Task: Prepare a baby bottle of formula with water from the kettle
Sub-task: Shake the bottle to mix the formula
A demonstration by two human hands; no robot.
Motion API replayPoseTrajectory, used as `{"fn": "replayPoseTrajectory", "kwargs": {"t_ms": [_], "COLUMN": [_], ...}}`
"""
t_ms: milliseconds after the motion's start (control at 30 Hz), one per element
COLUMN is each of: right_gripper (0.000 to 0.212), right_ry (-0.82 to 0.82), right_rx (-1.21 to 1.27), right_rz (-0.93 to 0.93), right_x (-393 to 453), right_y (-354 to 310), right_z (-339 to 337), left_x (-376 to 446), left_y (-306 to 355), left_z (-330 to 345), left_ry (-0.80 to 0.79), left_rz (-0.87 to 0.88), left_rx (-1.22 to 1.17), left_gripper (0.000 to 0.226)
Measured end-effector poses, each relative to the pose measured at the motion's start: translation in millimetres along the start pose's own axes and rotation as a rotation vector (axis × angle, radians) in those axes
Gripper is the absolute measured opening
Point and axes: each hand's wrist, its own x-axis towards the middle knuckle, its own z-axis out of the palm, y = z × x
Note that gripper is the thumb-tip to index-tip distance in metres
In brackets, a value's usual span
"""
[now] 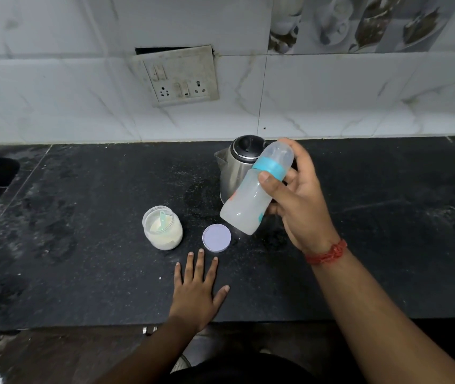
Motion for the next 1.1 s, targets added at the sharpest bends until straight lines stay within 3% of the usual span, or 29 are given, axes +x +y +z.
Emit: {"fn": "replayPoseTrajectory", "kwargs": {"t_ms": [500, 833, 1100], "right_gripper": [0.067, 0.094, 0.087], "right_ry": [-0.042, 0.107, 0.140], "right_rx": [-0.023, -0.539, -0.795], "right_rz": [-0.055, 0.094, 0.096], "right_x": [1, 2, 18], "right_y": [-21, 58, 117], "right_z": [-2, -34, -57], "left_x": [0, 2, 22], "left_y": [0, -1, 3], "left_z": [0, -18, -41], "left_ry": [-0.026, 0.057, 0.179], "left_rz": [-0.008, -0.048, 0.036], "left_rx": [-0.013, -0.215, -0.231], "left_gripper": [0.078, 0.075, 0.069]}}
